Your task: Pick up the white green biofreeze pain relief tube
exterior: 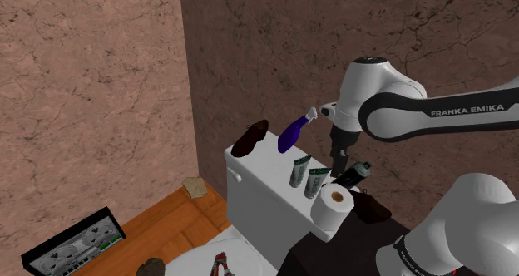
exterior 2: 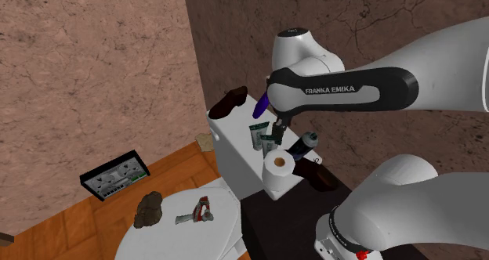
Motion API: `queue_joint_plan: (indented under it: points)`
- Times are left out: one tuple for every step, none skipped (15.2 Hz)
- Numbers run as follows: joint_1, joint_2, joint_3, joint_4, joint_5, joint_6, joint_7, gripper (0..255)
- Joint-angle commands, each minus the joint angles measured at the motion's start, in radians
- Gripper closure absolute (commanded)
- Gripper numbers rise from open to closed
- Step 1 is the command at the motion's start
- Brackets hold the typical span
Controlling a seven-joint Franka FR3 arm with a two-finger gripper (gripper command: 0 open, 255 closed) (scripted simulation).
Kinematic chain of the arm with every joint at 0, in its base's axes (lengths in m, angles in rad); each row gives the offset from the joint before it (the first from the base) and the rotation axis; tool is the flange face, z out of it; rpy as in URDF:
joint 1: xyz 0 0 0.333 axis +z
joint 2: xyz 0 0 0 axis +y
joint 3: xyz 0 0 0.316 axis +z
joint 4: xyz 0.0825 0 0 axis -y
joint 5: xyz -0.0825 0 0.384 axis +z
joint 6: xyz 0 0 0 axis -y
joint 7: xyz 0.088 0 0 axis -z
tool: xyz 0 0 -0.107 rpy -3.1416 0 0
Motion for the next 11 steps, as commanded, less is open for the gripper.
queue_joint_plan:
  points:
    - [-0.001, 0.016, -0.001, -0.019, -0.002, 0.035, -0.003, 0]
    - [-0.001, 0.024, -0.001, -0.028, -0.002, 0.052, -0.003, 0]
    - [-0.001, 0.033, -0.001, -0.036, -0.002, 0.07, -0.003, 0]
    - [-0.001, 0.039, -0.001, -0.041, -0.002, 0.08, -0.003, 0]
    - [-0.001, 0.038, -0.001, -0.041, -0.002, 0.08, -0.003, 0]
    - [0.0, 0.037, 0.0, -0.041, -0.002, 0.078, -0.002, 255]
    - [0.0, 0.037, 0.0, -0.041, -0.001, 0.078, -0.001, 255]
    - [0.0, 0.037, 0.0, -0.041, -0.001, 0.078, -0.001, 255]
    - [0.0, 0.037, 0.0, -0.041, -0.001, 0.078, -0.001, 255]
    - [0.0, 0.037, 0.0, -0.041, -0.001, 0.078, -0.001, 255]
    - [0.0, 0.037, 0.0, -0.041, -0.001, 0.078, -0.001, 255]
